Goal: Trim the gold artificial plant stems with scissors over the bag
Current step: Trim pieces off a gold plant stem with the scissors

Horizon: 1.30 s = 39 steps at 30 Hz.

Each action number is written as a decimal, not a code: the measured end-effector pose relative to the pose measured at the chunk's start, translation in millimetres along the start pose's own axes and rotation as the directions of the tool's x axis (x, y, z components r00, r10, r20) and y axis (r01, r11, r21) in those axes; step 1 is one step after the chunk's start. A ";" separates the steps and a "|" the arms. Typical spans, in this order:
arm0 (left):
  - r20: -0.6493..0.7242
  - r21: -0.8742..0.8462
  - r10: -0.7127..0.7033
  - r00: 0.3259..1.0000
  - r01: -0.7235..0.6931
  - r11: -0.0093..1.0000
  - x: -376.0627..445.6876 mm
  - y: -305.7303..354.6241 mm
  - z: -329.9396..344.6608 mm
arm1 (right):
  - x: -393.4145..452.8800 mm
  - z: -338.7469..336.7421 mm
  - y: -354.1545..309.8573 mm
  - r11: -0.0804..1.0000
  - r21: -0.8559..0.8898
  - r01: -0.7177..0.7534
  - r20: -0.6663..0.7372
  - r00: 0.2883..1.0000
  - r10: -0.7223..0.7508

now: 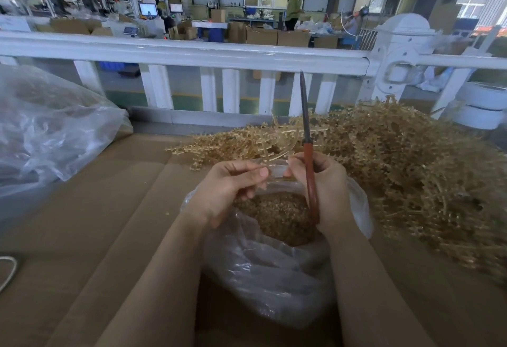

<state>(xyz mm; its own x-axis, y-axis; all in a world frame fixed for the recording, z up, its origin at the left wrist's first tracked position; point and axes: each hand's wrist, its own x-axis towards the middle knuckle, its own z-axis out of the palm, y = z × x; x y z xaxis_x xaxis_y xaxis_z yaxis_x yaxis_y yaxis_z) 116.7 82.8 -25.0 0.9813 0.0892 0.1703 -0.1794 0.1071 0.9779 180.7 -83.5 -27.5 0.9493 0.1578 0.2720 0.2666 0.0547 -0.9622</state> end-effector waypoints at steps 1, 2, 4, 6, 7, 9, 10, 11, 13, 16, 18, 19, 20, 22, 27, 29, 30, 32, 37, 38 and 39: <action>-0.006 -0.016 0.013 1.000 -0.013 1.000 0.1 0.0 1.0 | -0.6 0.1 0.3 1.000 -0.002 0.013 0.000 1.000 -0.013; -0.034 -0.052 0.021 0.999 -0.023 0.998 0.8 -0.3 2.1 | -1.3 0.7 0.2 0.999 -0.003 0.032 -0.001 0.999 -0.032; -0.126 -0.177 0.010 0.992 -0.032 0.984 3.3 -0.4 4.2 | -2.7 1.9 0.3 0.996 -0.031 0.082 -0.009 0.997 -0.082; -0.191 -0.289 -0.014 0.982 -0.043 0.956 5.6 -0.8 4.6 | -3.7 3.0 0.5 0.987 -0.101 0.122 -0.009 0.992 -0.124; -0.200 -0.327 -0.027 0.979 -0.041 0.944 6.1 -0.8 4.1 | -4.3 3.6 0.3 0.980 -0.152 0.132 0.002 0.991 -0.134; -0.192 -0.393 -0.046 0.980 -0.034 0.919 6.3 0.7 4.1 | -5.5 4.3 0.2 0.956 -0.256 0.140 0.040 0.990 -0.134; -0.194 -0.424 -0.054 0.979 -0.034 0.905 6.2 1.6 4.4 | -6.1 5.1 0.2 0.942 -0.299 0.155 0.061 0.988 -0.143; -0.208 -0.454 -0.064 0.976 -0.039 0.890 6.4 2.0 4.8 | -7.0 5.7 0.3 0.928 -0.328 0.176 0.079 0.984 -0.159; -0.251 -0.502 -0.079 0.965 -0.060 0.863 6.9 2.5 5.1 | -8.0 6.0 0.3 0.906 -0.366 0.211 0.102 0.977 -0.187; -0.294 -0.521 -0.070 0.953 -0.099 0.848 7.2 2.7 4.9 | -7.5 3.5 1.9 0.854 -0.461 0.241 0.129 0.971 -0.204; -0.323 -0.505 -0.054 0.945 -0.123 0.854 7.1 2.7 4.8 | -6.9 2.0 4.1 0.787 -0.558 0.262 0.155 0.965 -0.212; -0.335 -0.494 -0.045 0.941 -0.134 0.859 7.2 2.7 4.9 | -6.7 1.9 5.4 0.753 -0.598 0.275 0.172 0.961 -0.215; -0.342 -0.478 -0.034 0.939 -0.143 0.867 7.1 2.9 5.1 | -6.5 2.2 6.8 0.727 -0.624 0.288 0.189 0.958 -0.217; -0.350 -0.439 -0.003 0.937 -0.161 0.884 6.4 3.5 5.2 | -6.1 3.1 9.9 0.693 -0.653 0.307 0.207 0.952 -0.226; -0.351 -0.373 0.070 0.934 -0.208 0.904 4.7 3.4 7.4 | -6.0 2.8 13.0 0.632 -0.700 0.332 0.217 0.942 -0.255; -0.349 -0.362 0.078 0.934 -0.212 0.908 4.6 3.4 8.2 | -6.5 2.7 13.2 0.624 -0.704 0.339 0.219 0.939 -0.263; -0.350 -0.359 0.079 0.933 -0.212 0.909 4.6 3.4 8.4 | -7.0 2.6 13.4 0.622 -0.704 0.343 0.218 0.938 -0.270; -0.353 -0.356 0.079 0.932 -0.212 0.910 4.9 2.8 8.1 | -7.8 2.5 13.5 0.617 -0.705 0.350 0.213 0.934 -0.286; -0.350 -0.347 0.096 0.932 -0.224 0.911 5.3 3.1 9.1 | -8.2 3.5 12.2 0.590 -0.731 0.343 0.196 0.934 -0.300; -0.352 -0.345 0.094 0.931 -0.222 0.912 5.5 3.2 9.5 | -8.5 3.5 12.3 0.585 -0.732 0.351 0.195 0.929 -0.314; -0.359 -0.345 0.088 0.929 -0.220 0.912 5.8 2.9 9.6 | -8.7 3.4 12.7 0.581 -0.730 0.359 0.193 0.925 -0.328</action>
<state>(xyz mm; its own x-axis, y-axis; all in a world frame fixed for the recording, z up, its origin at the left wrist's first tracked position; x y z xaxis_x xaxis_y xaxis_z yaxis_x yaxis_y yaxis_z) 122.5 74.1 -20.0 0.8713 0.4479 0.2008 -0.4032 0.4198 0.8131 175.3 -80.9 -42.1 0.7581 0.3179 0.5694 0.6172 -0.6316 -0.4692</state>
